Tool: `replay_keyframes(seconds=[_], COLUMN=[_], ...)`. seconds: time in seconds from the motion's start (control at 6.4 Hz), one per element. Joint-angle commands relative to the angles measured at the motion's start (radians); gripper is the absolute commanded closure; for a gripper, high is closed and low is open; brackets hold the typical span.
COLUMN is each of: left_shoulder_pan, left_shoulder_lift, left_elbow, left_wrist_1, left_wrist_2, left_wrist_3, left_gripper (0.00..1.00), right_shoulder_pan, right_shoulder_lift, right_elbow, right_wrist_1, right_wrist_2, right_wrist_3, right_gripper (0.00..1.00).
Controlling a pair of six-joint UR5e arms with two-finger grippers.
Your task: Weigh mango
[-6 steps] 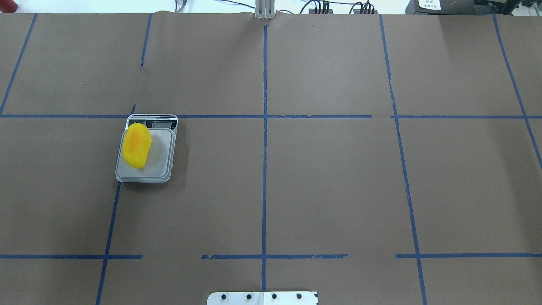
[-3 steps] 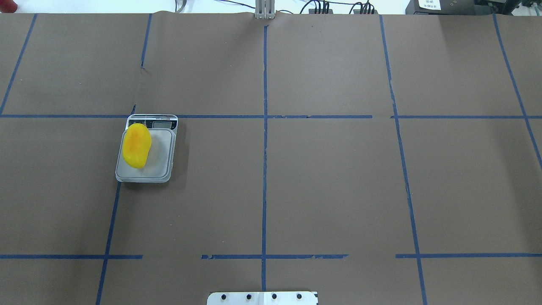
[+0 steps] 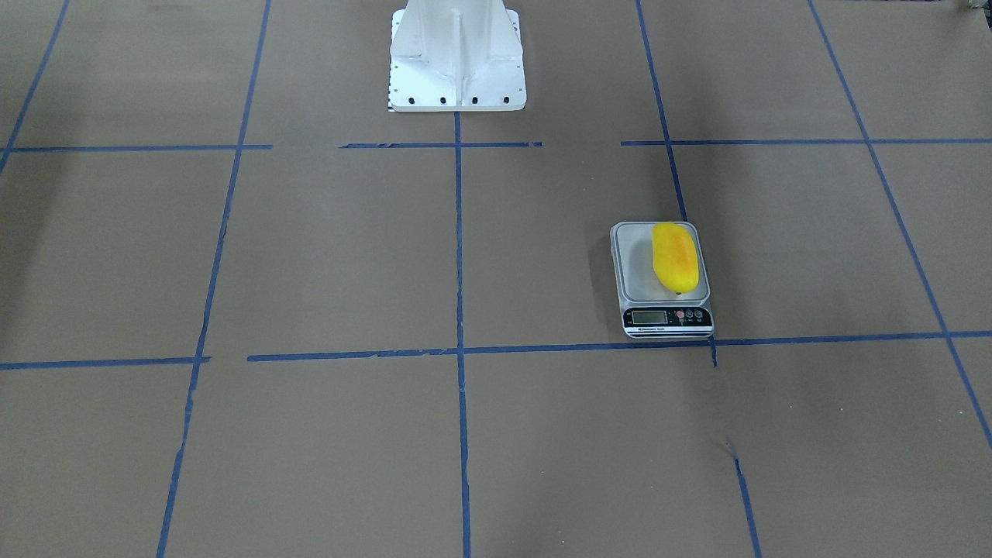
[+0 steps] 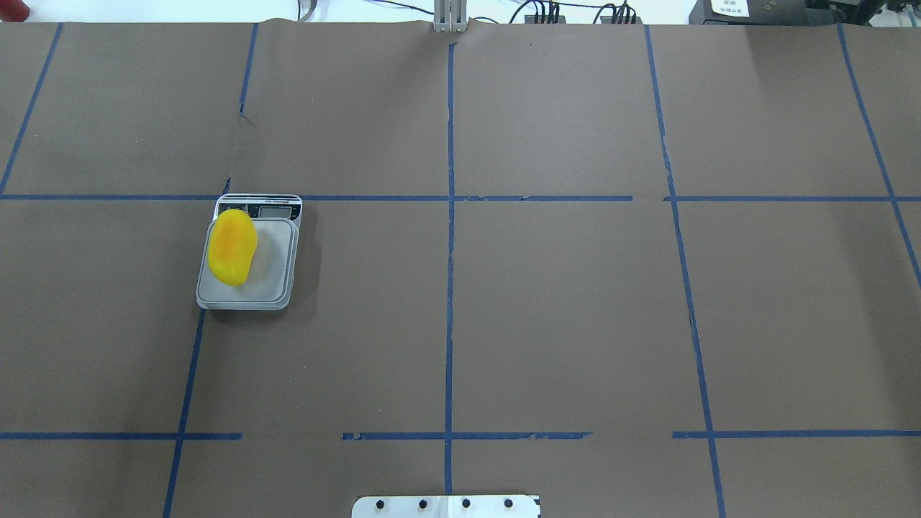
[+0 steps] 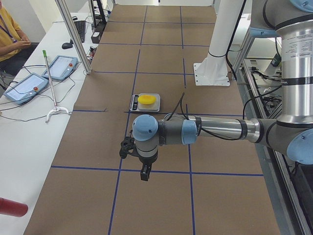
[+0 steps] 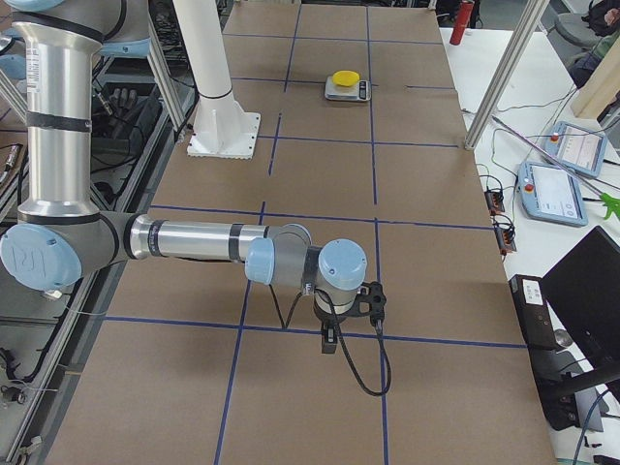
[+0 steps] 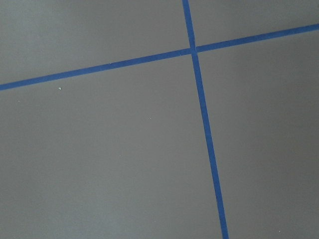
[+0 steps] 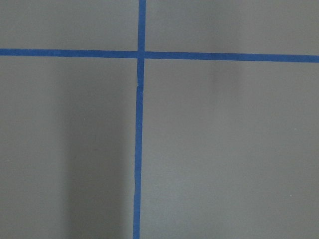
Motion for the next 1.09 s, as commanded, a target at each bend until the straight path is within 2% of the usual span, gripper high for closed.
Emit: replay_keyframes(seconds=[0.0, 0.31, 0.62, 0.94], left_shoulder_pan=[-0.001, -0.012, -0.084, -0.084], left_shoulder_lift=[0.043, 0.035, 0.018, 0.017], left_elbow=[0.038, 0.044, 0.031, 0.035], left_wrist_1=[-0.009, -0.003, 0.007, 0.033], left_wrist_2=[-0.029, -0.021, -0.022, -0.021], left_wrist_3=[0.000, -0.014, -0.007, -0.005], left_gripper=[0.00, 0.00, 0.00, 0.00], right_shoulder_pan=[0.000, 0.000, 0.000, 0.000], right_shoulder_lift=[0.000, 0.000, 0.000, 0.000], right_elbow=[0.000, 0.000, 0.000, 0.000], right_wrist_1=[0.000, 0.000, 0.000, 0.000], right_wrist_2=[0.000, 0.000, 0.000, 0.000], right_wrist_3=[0.000, 0.000, 0.000, 0.000], right_gripper=[0.00, 0.00, 0.00, 0.00])
